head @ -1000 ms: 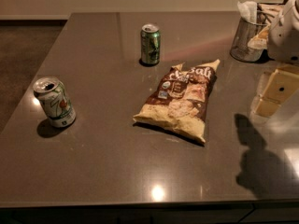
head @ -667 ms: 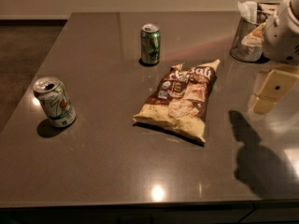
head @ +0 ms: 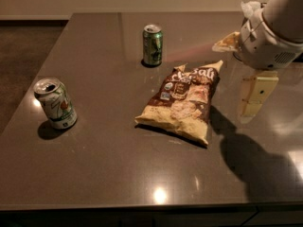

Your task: Move brown chip bag near 7up can

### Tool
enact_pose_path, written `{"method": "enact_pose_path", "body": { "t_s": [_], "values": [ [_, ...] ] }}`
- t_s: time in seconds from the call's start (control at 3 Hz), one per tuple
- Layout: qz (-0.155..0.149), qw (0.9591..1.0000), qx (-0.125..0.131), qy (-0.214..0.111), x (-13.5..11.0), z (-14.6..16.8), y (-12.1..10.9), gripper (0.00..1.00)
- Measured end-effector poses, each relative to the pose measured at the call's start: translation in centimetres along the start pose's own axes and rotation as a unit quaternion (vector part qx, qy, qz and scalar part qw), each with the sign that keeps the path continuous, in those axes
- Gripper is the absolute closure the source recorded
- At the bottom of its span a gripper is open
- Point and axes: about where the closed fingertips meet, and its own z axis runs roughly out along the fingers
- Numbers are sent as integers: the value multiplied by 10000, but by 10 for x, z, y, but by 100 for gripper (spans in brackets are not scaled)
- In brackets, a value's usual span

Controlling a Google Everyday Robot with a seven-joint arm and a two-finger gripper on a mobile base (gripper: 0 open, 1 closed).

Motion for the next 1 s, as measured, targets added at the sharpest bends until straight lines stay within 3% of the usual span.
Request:
{"method": "enact_pose_path", "body": {
  "t_s": [0.33, 0.67, 1.0],
  "values": [
    [-793, 9964, -289, -77, -14, 21, -2, 0],
    [-1390, 9887, -544, -117, -28, 44, -6, 0],
    [-1748, 9820, -706, -113, -41, 64, -11, 0]
  ]
}}
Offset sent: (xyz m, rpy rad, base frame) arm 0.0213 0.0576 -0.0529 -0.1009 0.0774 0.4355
